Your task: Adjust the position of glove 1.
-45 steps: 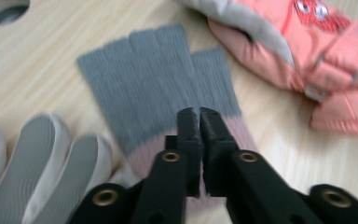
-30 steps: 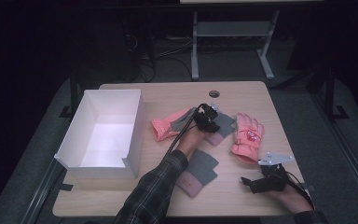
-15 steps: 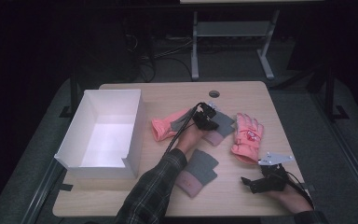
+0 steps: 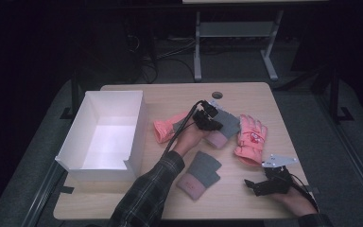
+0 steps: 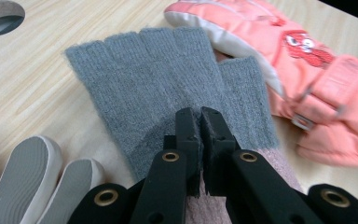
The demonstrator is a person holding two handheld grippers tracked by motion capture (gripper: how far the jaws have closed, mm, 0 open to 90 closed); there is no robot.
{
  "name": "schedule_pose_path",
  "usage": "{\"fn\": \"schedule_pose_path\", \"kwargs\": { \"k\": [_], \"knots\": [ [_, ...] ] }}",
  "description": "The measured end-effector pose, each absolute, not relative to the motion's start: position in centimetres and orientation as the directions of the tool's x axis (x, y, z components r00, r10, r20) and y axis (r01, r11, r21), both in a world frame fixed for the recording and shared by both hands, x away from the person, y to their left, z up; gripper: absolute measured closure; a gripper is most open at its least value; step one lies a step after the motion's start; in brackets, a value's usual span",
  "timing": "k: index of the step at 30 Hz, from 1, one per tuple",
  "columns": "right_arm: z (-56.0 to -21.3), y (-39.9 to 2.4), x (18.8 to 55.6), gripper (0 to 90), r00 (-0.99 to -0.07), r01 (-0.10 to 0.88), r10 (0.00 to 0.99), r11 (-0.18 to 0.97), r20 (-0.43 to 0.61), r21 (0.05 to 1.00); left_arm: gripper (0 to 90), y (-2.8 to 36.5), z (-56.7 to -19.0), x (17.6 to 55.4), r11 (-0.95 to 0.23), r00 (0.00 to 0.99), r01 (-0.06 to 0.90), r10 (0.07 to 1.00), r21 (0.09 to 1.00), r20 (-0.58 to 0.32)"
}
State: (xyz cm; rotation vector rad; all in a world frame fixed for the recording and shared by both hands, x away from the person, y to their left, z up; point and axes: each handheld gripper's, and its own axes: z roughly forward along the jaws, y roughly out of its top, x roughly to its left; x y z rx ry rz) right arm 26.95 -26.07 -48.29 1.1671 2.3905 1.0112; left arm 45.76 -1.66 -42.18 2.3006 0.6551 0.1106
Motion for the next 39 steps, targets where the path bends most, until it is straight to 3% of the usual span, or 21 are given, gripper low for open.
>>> {"fn": "schedule_pose_path", "kwargs": {
  "k": [22,39],
  "knots": [
    [-48.3,-26.1,27.0,1.7,-0.627,0.569,0.778,0.424,0.038,0.705,86.5,3.3,-39.9,40.2,-0.575,0.876,0.427,0.454,0.698,-0.163],
    [-48.3,-26.1,27.0,1.7,-0.63,0.565,0.776,0.427,0.035,0.706,86.5,6.6,-40.8,35.2,-0.566,0.872,0.448,0.447,0.692,-0.199]
  ]
}}
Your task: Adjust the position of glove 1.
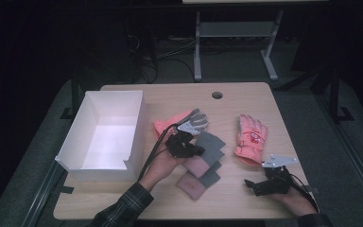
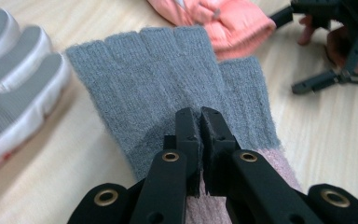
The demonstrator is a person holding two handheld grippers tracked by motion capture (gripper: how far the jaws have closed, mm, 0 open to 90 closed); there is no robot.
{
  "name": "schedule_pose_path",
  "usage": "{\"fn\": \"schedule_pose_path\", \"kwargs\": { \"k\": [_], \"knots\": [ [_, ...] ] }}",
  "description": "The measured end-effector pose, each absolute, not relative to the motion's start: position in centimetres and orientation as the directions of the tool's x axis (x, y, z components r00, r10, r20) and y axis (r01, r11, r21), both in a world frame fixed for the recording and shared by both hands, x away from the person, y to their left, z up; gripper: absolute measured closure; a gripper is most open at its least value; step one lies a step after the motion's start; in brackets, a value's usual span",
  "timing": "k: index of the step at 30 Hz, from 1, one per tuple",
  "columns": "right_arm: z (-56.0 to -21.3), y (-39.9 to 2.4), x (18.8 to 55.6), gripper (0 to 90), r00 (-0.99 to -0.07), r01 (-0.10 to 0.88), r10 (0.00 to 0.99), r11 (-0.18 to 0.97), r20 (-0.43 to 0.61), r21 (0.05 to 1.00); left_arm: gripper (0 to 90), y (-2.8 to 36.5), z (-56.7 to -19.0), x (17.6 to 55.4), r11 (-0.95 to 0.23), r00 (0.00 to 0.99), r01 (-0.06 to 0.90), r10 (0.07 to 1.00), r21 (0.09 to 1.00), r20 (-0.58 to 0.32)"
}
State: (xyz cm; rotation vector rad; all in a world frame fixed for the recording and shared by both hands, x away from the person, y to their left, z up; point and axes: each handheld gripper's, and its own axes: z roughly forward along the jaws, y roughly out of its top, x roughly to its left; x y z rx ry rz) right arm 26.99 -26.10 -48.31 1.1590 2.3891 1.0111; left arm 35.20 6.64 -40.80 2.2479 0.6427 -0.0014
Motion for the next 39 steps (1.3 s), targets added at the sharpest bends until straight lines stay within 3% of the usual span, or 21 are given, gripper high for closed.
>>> {"fn": "schedule_pose_path", "kwargs": {
  "k": [17,39],
  "knots": [
    [-48.3,-26.1,27.0,1.7,-0.629,0.566,0.776,0.426,0.036,0.705,86.5,7.2,-42.3,31.2,-0.603,0.877,0.45,0.438,0.658,-0.198],
    [-48.3,-26.1,27.0,1.7,-0.629,0.566,0.776,0.427,0.036,0.705,86.4,6.3,-43.9,30.9,-0.652,0.881,0.44,0.446,0.618,-0.157]
  ]
}}
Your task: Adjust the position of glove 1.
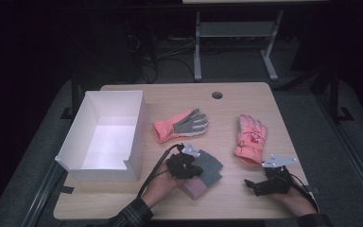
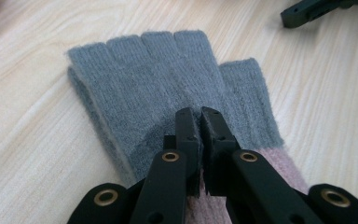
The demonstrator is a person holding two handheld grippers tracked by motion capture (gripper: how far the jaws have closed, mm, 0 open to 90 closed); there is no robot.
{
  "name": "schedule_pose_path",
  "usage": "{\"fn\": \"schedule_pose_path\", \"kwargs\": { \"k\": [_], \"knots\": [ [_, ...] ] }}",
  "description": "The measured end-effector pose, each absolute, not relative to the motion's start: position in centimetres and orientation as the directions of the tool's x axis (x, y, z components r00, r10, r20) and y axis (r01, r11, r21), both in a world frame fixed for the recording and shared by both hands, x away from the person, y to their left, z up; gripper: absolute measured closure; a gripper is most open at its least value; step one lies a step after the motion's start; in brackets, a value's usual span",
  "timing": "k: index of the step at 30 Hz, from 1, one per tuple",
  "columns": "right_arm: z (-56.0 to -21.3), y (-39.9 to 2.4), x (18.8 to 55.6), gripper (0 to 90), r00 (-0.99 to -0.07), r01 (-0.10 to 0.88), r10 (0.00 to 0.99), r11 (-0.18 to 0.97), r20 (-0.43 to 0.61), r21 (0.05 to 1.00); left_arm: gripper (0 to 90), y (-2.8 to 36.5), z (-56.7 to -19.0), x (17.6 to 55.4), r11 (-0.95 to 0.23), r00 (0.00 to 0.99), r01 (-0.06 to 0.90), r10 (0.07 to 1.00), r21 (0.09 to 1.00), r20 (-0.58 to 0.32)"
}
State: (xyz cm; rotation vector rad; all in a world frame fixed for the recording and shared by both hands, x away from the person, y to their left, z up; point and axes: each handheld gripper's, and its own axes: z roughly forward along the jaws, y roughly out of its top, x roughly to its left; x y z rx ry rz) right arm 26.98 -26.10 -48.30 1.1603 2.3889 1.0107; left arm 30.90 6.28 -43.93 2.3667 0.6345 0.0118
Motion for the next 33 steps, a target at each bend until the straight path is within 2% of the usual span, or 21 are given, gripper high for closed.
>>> {"fn": "schedule_pose_path", "kwargs": {
  "k": [6,9,10,13,16,18,19,20,24,33],
  "knots": [
    [-48.3,-26.1,27.0,1.7,-0.629,0.567,0.776,0.426,0.036,0.705,85.8,6.1,-44.4,30.8,-0.66,0.881,0.44,0.45,0.609,-0.148],
    [-48.3,-26.1,27.0,1.7,-0.629,0.566,0.776,0.426,0.036,0.705,80.3,6.3,-44.3,30.9,-0.65,0.879,0.444,0.451,0.616,-0.158],
    [-48.3,-26.1,27.0,1.7,-0.629,0.566,0.776,0.426,0.036,0.705,74.9,6.4,-44.2,30.9,-0.614,0.866,0.467,0.462,0.637,-0.189],
    [-48.3,-26.1,27.0,1.7,-0.629,0.567,0.776,0.426,0.036,0.705,58.8,6.6,-43.8,31.0,-0.601,0.864,0.471,0.462,0.646,-0.201],
    [-48.3,-26.1,27.0,1.7,-0.629,0.567,0.776,0.426,0.036,0.705,37.7,7.3,-43.3,31.4,-0.584,0.86,0.48,0.461,0.654,-0.22],
    [-48.3,-26.1,27.0,1.7,-0.629,0.566,0.776,0.426,0.036,0.705,27.2,7.4,-43.4,31.4,-0.577,0.856,0.485,0.468,0.658,-0.221],
    [-48.3,-26.1,27.0,1.7,-0.629,0.566,0.776,0.426,0.036,0.705,27.2,7.5,-43.4,31.4,-0.582,0.856,0.481,0.472,0.656,-0.21],
    [-48.3,-26.1,27.0,1.7,-0.629,0.567,0.777,0.426,0.036,0.705,19.1,7.7,-43.5,31.5,-0.588,0.857,0.48,0.474,0.651,-0.204],
    [-48.3,-26.1,27.0,1.7,-0.629,0.566,0.776,0.426,0.036,0.705,14.0,7.7,-44.4,31.6,-0.575,0.844,0.502,0.489,0.646,-0.22],
    [-48.3,-26.1,27.0,1.7,-0.629,0.566,0.777,0.426,0.036,0.705,13.3,7.0,-45.4,31.5,-0.594,0.844,0.503,0.495,0.628,-0.207]
  ]
}}
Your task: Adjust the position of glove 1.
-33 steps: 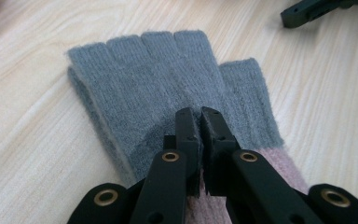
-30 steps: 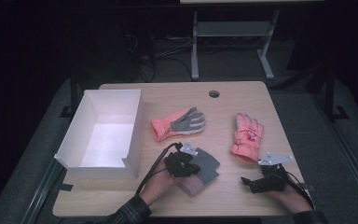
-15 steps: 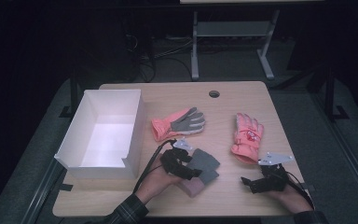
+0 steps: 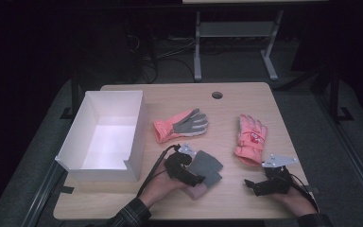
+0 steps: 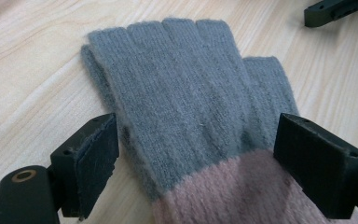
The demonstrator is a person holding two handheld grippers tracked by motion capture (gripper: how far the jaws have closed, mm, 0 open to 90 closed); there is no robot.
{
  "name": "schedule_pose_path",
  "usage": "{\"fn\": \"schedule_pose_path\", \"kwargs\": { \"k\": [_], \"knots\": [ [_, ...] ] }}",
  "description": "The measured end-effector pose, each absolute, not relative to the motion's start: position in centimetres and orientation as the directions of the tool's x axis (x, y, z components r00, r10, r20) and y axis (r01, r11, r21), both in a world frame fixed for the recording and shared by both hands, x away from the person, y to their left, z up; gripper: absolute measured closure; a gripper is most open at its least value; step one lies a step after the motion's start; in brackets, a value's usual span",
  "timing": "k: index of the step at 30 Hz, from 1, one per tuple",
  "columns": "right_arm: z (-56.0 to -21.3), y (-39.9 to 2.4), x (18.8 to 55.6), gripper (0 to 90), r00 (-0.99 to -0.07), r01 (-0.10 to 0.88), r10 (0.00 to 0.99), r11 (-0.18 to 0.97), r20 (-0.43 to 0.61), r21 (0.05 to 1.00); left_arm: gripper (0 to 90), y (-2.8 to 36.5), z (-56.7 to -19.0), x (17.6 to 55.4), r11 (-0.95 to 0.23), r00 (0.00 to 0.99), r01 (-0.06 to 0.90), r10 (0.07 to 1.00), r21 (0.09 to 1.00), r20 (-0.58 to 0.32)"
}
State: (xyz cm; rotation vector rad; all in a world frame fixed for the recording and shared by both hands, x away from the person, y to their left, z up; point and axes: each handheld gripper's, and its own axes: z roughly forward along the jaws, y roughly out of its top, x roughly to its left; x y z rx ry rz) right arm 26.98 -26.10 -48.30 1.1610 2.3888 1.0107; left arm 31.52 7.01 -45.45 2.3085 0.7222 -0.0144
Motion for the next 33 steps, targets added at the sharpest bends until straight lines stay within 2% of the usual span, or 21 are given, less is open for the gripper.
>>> {"fn": "schedule_pose_path", "kwargs": {
  "k": [12,17,21,29,33],
  "knots": [
    [-48.3,-26.1,26.98,1.7,-0.629,0.566,0.776,0.427,0.036,0.705,14.9,6.77,-46.29,31.72,-0.598,0.846,0.504,0.487,0.624,-0.216],
    [-48.3,-26.1,26.98,1.7,-0.629,0.566,0.776,0.427,0.035,0.705,21.3,6.55,-46.18,31.58,-0.618,0.859,0.481,0.473,0.622,-0.194],
    [-48.31,-26.1,26.98,1.7,-0.629,0.566,0.776,0.427,0.035,0.706,32.6,6.35,-46.0,31.6,-0.644,0.877,0.455,0.443,0.615,-0.186],
    [-48.3,-26.1,26.98,1.7,-0.629,0.566,0.776,0.427,0.036,0.705,58.6,6.14,-45.89,32.08,-0.644,0.873,0.481,0.41,0.594,-0.263],
    [-48.3,-26.09,26.98,1.7,-0.629,0.566,0.776,0.426,0.036,0.705,64.7,6.01,-45.89,32.34,-0.644,0.866,0.498,0.407,0.581,-0.291]
  ]
}}
